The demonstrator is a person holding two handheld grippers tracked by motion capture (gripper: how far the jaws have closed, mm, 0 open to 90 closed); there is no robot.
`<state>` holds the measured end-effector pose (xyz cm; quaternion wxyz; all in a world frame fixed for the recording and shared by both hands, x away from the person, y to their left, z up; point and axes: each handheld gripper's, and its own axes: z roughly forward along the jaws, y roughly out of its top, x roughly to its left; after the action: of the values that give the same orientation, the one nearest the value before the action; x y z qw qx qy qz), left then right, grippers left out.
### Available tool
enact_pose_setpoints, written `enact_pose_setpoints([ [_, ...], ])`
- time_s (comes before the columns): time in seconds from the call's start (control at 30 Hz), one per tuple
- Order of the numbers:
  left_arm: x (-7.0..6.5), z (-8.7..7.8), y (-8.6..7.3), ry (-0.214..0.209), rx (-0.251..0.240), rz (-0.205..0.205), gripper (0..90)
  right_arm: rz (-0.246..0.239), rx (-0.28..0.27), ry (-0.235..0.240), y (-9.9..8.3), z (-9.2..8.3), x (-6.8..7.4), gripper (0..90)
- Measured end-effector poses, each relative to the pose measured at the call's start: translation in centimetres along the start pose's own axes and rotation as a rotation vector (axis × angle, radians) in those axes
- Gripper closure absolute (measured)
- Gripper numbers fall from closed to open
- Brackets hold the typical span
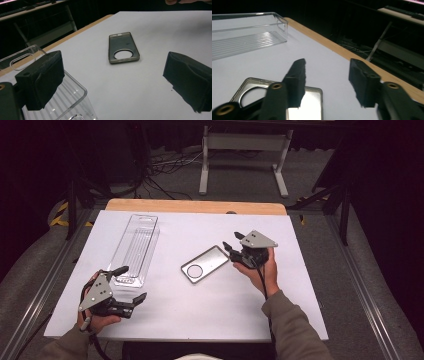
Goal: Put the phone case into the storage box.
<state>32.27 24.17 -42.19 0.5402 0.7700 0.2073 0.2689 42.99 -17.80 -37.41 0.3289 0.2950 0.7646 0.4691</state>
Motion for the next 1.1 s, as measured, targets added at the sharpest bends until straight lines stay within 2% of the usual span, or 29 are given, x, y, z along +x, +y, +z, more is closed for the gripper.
enact_pose_setpoints([
  [0.07, 0.0, -0.1, 0.0, 0.001, 0.007, 0.006, 4.1, -0.009, 0.026, 0.009, 0.2, 1.1, -0.1, 66.0],
  [0.1, 0.0, -0.1, 0.0, -0.001, 0.008, 0.007, 4.1, -0.009, 0.026, 0.009, 0.2, 1.1, -0.1, 66.0],
  [0.2, 0.0, -0.2, -0.1, -0.003, 0.007, 0.008, 4.1, -0.013, 0.076, 0.038, 0.5, 3.1, -0.2, 84.9],
  [0.23, 0.0, -0.2, -0.1, -0.004, 0.005, 0.001, 4.1, -0.008, 0.08, 0.045, 0.5, 3.4, -0.2, 86.9],
  [0.27, 0.0, -0.2, -0.1, -0.004, 0.005, 0.001, 4.1, -0.008, 0.08, 0.045, 0.5, 3.4, -0.2, 86.9],
  [0.33, 0.0, -0.2, -0.1, -0.005, 0.005, -0.004, 4.1, -0.013, 0.094, 0.042, 0.7, 4.2, -0.3, 90.0],
  [0.43, 0.0, -0.2, -0.1, -0.009, 0.01, -0.001, 4.1, -0.02, 0.123, 0.044, 0.5, 5.5, -0.3, 90.0],
  [0.63, 0.0, -0.2, -0.1, -0.012, 0.011, -0.005, 4.3, -0.008, 0.127, 0.056, 0.6, 7.1, -0.5, 90.0],
  [0.73, 0.1, -0.2, -0.2, -0.014, 0.01, 0.001, 4.3, -0.019, 0.171, 0.056, 0.0, 8.5, -0.4, 90.0],
  [0.93, 0.1, -0.2, -0.2, -0.022, 0.009, 0.002, 4.3, 0.033, 0.225, 0.059, -1.1, 11.0, -0.9, 90.0],
  [1.1, 0.1, -0.3, -0.3, -0.024, 0.009, 0.002, 4.4, 0.023, 0.26, 0.067, -1.2, 12.2, -0.7, 90.0],
])
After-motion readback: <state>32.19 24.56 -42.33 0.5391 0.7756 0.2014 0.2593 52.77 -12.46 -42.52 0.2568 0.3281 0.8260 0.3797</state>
